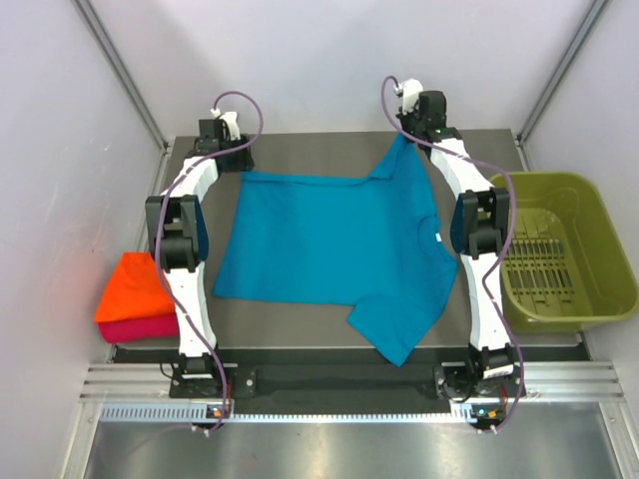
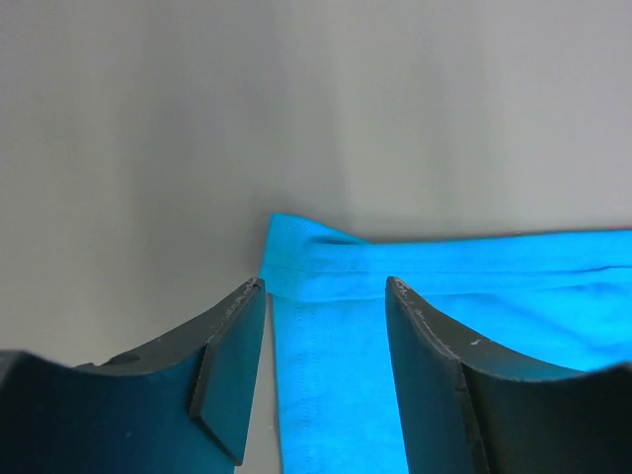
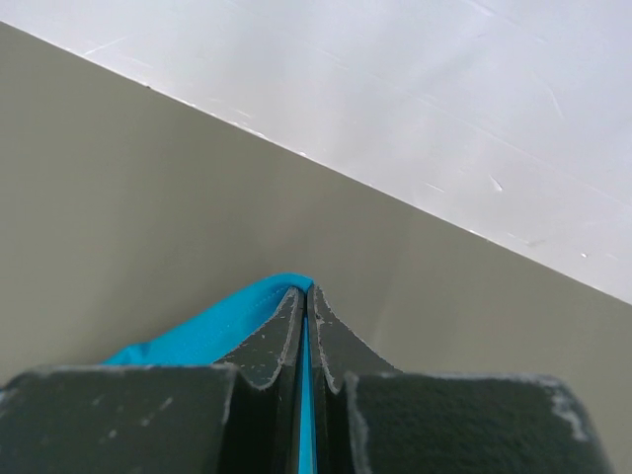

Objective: Fold and stack the t-shirts
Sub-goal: Flatten the tshirt out

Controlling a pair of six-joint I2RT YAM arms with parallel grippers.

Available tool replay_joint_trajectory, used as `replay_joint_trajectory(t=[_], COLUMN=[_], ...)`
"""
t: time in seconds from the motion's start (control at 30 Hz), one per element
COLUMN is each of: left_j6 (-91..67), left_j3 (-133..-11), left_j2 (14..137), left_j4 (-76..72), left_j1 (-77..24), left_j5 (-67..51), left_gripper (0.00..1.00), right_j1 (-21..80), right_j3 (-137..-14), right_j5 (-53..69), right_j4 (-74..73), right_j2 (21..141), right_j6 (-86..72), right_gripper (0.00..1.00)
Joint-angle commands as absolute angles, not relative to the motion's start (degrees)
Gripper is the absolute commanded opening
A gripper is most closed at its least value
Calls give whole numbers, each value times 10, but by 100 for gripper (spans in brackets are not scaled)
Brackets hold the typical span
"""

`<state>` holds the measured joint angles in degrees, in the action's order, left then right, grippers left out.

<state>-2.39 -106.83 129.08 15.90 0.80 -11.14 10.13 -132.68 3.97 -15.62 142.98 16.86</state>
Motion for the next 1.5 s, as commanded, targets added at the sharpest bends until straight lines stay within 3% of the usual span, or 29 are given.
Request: replay_joint_trajectory(t=[0.0,0.3,0.93,1.07,1.33,1.47], left_j6=[-68,-76,-91,-91,-88,-68], left_j3=[-1092,-1106,-1113,-1125,-1128,-1129], left_j2=[1302,1332,1370,1370,1356,1330], left_j4=[152,149,137,130,123,119], left_j1=[22,27,30,30,33,33], left_j5=[-156,-156,-149,-138,-128,-100], left_gripper=[55,47,42,34,1,0], right_j1=[105,105,112,113,113,109], right_j3=[-1319,-1308,-1307,-1308,-1309,-1309], right_j5=[40,34,26,27,22,9], right_j4=[-130,-133,-134,-133,-132,-131], right_j2=[1395,1379,1379,1377,1377,1368], right_j6=[160,164,166,165,165,171], right_gripper=[0,0,0,0,0,0])
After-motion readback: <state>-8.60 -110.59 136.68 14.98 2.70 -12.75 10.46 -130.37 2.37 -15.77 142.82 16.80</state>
